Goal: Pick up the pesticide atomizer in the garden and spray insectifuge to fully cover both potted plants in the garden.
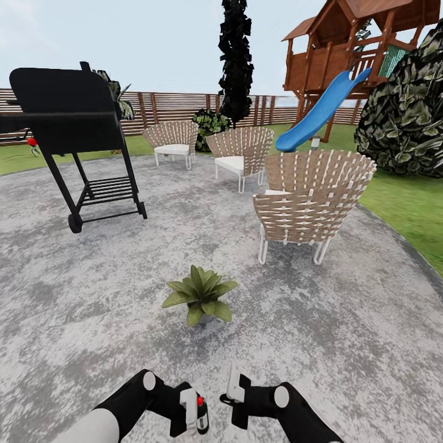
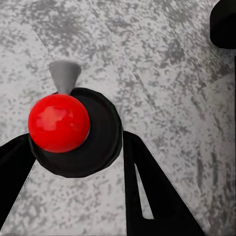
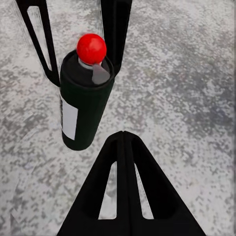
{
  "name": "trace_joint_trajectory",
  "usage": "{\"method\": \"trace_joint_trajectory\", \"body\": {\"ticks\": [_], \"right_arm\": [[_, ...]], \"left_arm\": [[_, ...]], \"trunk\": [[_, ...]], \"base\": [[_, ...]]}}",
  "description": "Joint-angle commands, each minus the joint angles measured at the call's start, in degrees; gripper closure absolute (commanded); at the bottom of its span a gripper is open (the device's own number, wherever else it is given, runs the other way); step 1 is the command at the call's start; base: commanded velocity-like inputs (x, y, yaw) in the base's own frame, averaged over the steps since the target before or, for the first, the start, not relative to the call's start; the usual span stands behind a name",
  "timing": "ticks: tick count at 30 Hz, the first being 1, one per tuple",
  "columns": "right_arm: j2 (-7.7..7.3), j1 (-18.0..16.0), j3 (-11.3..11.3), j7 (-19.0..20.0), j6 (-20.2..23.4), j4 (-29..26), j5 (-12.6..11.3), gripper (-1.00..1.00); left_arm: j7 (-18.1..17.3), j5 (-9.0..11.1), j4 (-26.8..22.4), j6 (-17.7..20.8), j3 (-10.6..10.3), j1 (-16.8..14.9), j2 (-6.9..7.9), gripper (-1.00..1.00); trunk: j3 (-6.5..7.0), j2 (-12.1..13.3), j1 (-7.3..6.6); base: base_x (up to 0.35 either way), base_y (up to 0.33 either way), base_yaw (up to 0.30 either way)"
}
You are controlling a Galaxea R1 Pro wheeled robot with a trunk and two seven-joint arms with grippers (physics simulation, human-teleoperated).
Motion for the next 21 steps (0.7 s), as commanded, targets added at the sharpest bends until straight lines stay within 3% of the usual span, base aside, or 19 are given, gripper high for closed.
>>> {"method": "trace_joint_trajectory", "body": {"ticks": [1, 11, 15, 21], "right_arm": [[0.02, -0.03, -0.06, 0.02, -0.33, -0.07, 0.55, 1.0], [0.03, -0.04, -0.06, 0.02, -0.31, -0.93, 0.43, 1.0], [0.07, -0.06, -0.05, 0.02, -0.3, -1.17, 0.38, 1.0], [1.01, -0.04, 0.01, 0.02, -0.33, -1.21, 0.44, 1.0]], "left_arm": [[0.41, -0.41, -0.08, -0.32, -0.21, -0.01, 0.04, 1.0], [2.56, -0.59, 0.01, -0.24, -0.87, 0.07, 0.32, 1.0], [3.63, -3.31, 0.09, 0.61, -1.61, 0.41, 0.17, 1.0], [5.13, -4.1, 0.1, 1.13, -1.19, 0.59, 0.06, 1.0]], "trunk": [[-0.05, -0.02, -0.01], [-0.05, -0.02, -0.01], [-0.05, -0.02, -0.01], [-0.05, -0.02, -0.01]], "base": [[0.0, 0.0, 0.0], [0.0, 0.0, 0.0], [0.0, 0.0, 0.0], [0.0, 0.0, 0.0]]}}
